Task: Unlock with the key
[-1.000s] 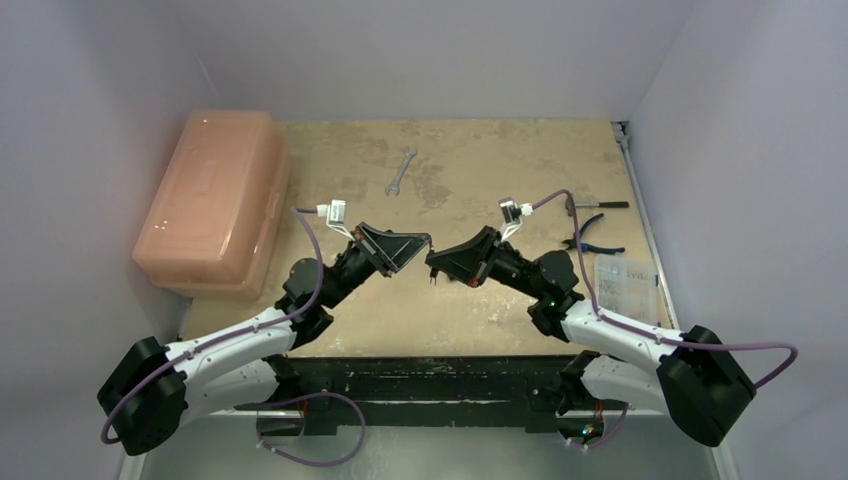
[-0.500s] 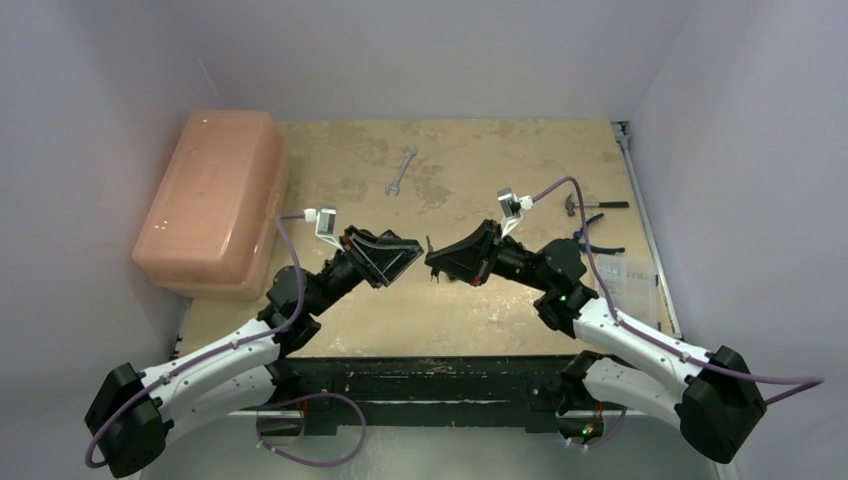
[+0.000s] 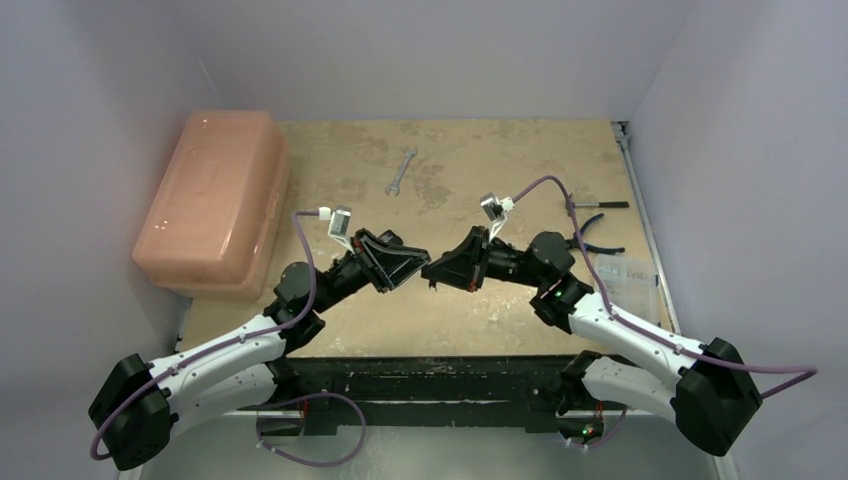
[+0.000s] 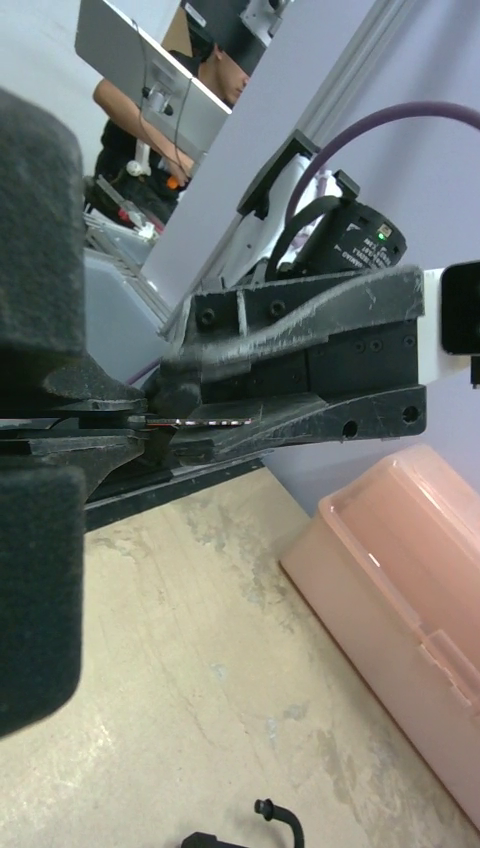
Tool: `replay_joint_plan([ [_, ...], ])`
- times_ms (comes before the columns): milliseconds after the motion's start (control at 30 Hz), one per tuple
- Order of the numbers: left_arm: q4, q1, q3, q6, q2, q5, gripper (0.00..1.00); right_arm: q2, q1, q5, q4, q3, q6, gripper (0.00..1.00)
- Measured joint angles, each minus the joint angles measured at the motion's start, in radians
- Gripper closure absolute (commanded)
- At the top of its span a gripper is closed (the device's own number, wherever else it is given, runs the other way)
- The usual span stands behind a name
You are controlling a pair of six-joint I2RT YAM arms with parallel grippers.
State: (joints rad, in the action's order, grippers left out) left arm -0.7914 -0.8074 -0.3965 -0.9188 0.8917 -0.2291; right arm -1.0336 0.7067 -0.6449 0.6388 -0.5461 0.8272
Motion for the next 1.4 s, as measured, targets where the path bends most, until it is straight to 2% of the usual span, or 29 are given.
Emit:
replay_joint_plan([
  [167, 0.015, 0.000, 0.000, 0.014, -0.002, 0.002, 1.00, 0.000, 0.000, -0.013, -0.003, -0.006, -0.005, 1.00],
  [233, 0.016, 0.001, -0.002, 0.013, -0.002, 0.000, 1.00, 0.000, 0.000, -0.020, -0.006, -0.009, -0.011, 0.97],
  [333, 0.016, 0.000, -0.005, 0.011, -0.002, 0.003, 1.00, 0.000, 0.000, -0.022, -0.006, -0.011, -0.012, 0.53],
  [367, 0.017, 0.000, -0.005, 0.010, -0.002, 0.008, 1.00, 0.000, 0.000, -0.020, -0.006, -0.011, -0.007, 0.42],
  [400, 0.019, -0.001, -0.005, 0.011, -0.005, 0.018, 1.00, 0.000, 0.000, -0.020, -0.004, -0.011, -0.002, 0.40],
  [667, -0.032, -0.001, 0.024, -0.027, -0.051, 0.130, 1.00, -0.007, 0.000, 0.004, 0.127, 0.051, 0.087, 0.46],
  [867, -0.061, -0.001, 0.031, -0.043, -0.039, 0.157, 1.00, -0.029, 0.000, 0.011, 0.192, 0.060, 0.135, 0.40],
  [1267, -0.069, -0.001, 0.035, -0.051, -0.039, 0.162, 1.00, -0.018, 0.000, 0.086, 0.164, 0.026, 0.121, 0.38],
  [1400, -0.071, -0.001, 0.035, -0.051, -0.038, 0.163, 1.00, -0.018, 0.000, 0.096, 0.153, 0.023, 0.118, 0.41],
])
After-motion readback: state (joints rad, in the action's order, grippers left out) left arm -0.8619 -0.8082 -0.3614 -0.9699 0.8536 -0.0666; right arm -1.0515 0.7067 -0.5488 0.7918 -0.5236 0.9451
